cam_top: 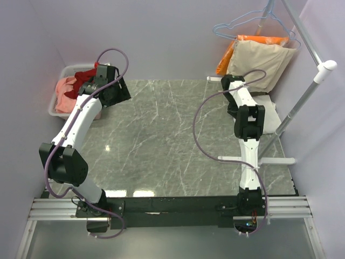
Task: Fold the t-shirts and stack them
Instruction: Neatly place the folded tshirt to the corner
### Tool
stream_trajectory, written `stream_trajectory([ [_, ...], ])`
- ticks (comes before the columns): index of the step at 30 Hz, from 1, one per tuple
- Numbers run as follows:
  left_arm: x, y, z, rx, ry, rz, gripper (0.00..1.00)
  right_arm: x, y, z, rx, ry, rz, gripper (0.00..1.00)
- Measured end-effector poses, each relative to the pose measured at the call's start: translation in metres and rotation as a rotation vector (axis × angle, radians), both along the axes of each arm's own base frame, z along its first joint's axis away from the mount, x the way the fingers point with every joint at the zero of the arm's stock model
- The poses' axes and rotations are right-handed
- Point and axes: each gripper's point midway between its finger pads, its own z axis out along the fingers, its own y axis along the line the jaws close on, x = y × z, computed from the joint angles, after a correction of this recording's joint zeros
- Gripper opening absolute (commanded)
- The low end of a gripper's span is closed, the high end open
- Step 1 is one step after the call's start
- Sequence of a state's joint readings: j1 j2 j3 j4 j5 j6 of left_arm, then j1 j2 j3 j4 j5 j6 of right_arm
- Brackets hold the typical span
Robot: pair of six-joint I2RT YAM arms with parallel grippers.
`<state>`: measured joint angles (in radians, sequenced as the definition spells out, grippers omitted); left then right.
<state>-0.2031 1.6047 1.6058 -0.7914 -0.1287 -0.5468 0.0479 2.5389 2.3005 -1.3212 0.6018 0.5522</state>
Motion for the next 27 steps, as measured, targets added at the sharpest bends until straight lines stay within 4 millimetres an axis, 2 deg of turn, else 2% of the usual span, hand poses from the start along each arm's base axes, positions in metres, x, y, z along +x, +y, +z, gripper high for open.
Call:
stream_trajectory([
  [10,-0.001,-0.001,0.0,-0.016,0.004,0.016,0.74,0.006,-0.02,-0.002,0.017,-0.027,-0.063,0.45],
  [16,-0.001,-0.001,0.0,-0.019,0.004,0.019,0.74,0.006,-0.02,-0.002,0.026,-0.048,-0.069,0.45],
  [19,-0.001,-0.001,0.002,-0.024,0.001,0.024,0.74,0.0,-0.013,0.001,0.074,-0.076,-0.07,0.47],
  [22,-0.002,-0.001,0.004,-0.028,-0.004,0.026,0.74,-0.003,-0.003,0.012,0.134,-0.118,-0.064,0.49],
  [27,-0.004,-0.001,0.003,-0.03,-0.006,0.027,0.74,0.001,0.02,0.053,0.219,-0.225,-0.016,0.51],
])
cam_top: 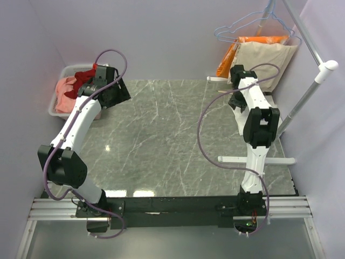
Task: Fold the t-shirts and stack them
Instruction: Neatly place the folded tshirt to the corner
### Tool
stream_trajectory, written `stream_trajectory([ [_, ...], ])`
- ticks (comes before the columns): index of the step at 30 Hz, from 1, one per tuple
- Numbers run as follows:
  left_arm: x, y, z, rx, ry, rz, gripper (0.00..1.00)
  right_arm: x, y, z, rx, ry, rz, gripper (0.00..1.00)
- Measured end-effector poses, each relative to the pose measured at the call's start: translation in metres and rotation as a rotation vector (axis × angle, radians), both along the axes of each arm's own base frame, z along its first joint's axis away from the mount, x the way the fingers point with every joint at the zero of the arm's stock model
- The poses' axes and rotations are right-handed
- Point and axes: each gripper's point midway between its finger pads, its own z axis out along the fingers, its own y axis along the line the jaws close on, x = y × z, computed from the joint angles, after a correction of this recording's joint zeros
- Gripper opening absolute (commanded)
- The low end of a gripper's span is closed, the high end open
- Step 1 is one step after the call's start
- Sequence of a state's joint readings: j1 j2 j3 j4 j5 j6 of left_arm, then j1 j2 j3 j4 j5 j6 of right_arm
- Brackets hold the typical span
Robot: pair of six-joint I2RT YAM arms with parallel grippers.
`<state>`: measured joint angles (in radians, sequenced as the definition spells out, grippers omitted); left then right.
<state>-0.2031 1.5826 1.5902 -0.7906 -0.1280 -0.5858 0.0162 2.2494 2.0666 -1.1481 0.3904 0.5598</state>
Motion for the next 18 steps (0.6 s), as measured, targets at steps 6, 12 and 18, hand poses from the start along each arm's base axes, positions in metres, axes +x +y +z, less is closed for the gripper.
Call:
stream_trajectory([
  [6,-0.003,-0.001,-0.01,-0.004,0.019,-0.008,0.74,-0.002,0.04,0.048,0.023,-0.106,0.087,0.51],
  [12,-0.008,-0.005,-0.033,-0.017,0.05,-0.023,0.74,-0.037,0.097,0.06,0.04,-0.108,0.212,0.51],
  [18,-0.013,-0.005,-0.057,-0.019,0.069,-0.03,0.75,-0.068,0.174,0.05,0.074,-0.124,0.39,0.51],
])
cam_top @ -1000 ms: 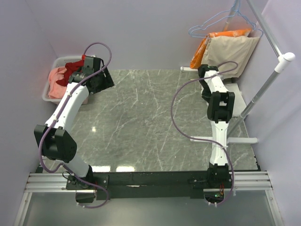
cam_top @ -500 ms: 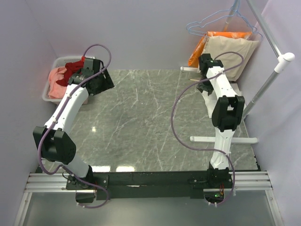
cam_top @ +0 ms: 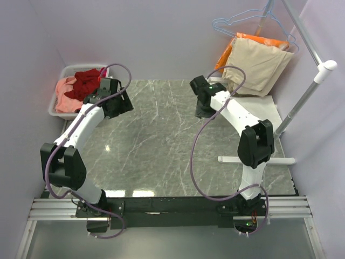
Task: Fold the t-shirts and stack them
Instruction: Neatly place the folded tshirt to the corner
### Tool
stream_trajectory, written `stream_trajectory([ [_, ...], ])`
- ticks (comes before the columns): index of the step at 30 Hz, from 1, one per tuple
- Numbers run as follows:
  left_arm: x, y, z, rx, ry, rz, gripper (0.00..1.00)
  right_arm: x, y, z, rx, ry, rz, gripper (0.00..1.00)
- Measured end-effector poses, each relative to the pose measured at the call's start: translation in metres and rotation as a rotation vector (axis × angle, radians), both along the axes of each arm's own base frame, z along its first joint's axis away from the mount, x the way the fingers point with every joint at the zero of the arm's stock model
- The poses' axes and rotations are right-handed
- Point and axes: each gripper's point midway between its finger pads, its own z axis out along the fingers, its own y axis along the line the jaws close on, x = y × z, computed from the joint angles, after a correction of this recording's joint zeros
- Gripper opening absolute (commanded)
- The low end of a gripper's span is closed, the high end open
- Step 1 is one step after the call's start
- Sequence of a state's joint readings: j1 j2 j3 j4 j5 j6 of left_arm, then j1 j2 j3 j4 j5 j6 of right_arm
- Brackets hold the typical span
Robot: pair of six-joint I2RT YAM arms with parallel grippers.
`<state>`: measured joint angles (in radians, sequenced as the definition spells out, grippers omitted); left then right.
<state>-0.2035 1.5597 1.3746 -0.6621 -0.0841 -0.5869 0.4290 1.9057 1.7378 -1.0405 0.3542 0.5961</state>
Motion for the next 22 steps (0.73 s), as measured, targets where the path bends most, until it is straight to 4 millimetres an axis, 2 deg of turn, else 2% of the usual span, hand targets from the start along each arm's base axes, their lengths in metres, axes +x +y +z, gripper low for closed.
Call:
stream_trajectory([
  [3,-0.001,0.0,-0.004,0.0,-0.005,0.001,0.78,-0.007,0.02,-0.005,0.027,-0.006,0.039,0.51],
  [5,-0.001,0.001,-0.003,0.001,-0.017,0.003,0.82,-0.007,0.024,-0.01,0.037,-0.009,0.046,0.51],
  [8,-0.003,0.002,-0.002,0.005,-0.038,0.008,0.99,-0.007,0.028,-0.015,0.043,-0.013,0.053,0.5],
  [22,-0.006,-0.007,-0.005,0.072,-0.072,0.008,1.0,-0.003,0.064,-0.017,0.095,-0.062,0.145,0.5],
])
